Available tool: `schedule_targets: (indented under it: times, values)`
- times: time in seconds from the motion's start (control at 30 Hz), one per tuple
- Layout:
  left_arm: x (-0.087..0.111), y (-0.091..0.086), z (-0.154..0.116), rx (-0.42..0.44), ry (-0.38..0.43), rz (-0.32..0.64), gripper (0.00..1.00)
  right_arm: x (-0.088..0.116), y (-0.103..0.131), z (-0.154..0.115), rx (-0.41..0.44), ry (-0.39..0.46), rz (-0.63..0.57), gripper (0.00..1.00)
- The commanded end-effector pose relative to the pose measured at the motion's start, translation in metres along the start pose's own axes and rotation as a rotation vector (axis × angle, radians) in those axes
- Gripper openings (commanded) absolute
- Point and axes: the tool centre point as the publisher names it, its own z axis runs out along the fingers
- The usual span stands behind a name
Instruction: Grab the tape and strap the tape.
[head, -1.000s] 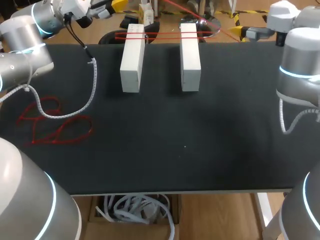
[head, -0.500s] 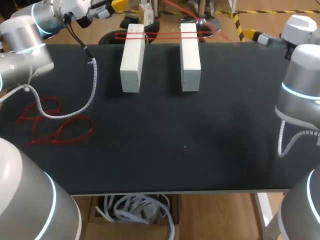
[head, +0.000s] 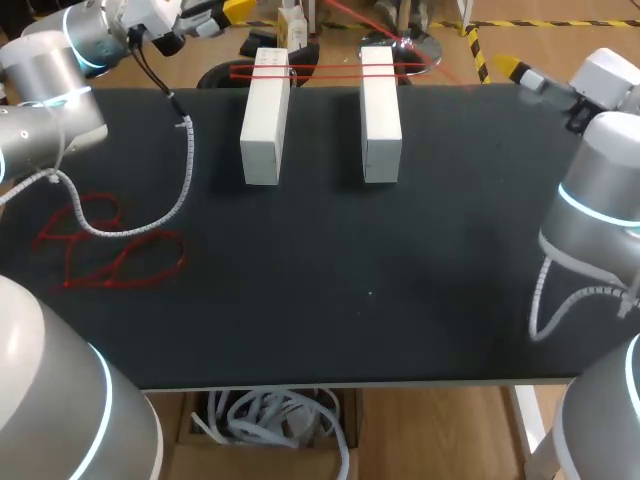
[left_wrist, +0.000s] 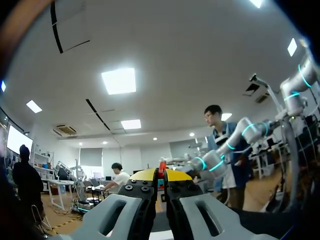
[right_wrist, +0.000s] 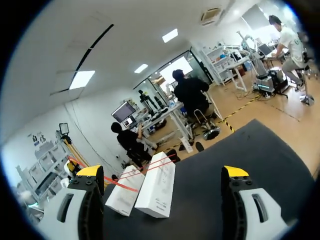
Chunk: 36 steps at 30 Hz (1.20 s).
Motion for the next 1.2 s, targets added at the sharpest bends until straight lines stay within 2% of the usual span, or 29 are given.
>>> schedule_targets:
  times: [0.03, 0.5, 0.67, 0.97, 1.2]
  values:
    - [-0.001, 0.001, -0.001, 0.003, 0.004, -0.001, 0.0, -0.001, -0.006, -0.008, -0.133, 0.02, 0.076, 1.0]
    - [-0.001, 0.001, -0.001, 0.003, 0.004, -0.001, 0.0, 0.023, -0.03, -0.009, -0.133, 0.087, 0.301, 1.0]
    - [-0.001, 0.001, -0.001, 0.003, 0.004, -0.001, 0.0, 0.034, -0.039, -0.009, -0.142, 0.102, 0.422, 1.0]
    - [-0.001, 0.001, -0.001, 0.003, 0.004, -0.001, 0.0, 0.06, -0.061, -0.003, -0.2, 0.075, 0.621, 1.0]
    - [-0.001, 0.001, -0.001, 0.003, 0.004, -0.001, 0.0, 0.076, -0.071, 0.008, -0.217, 0.093, 0.716, 1.0]
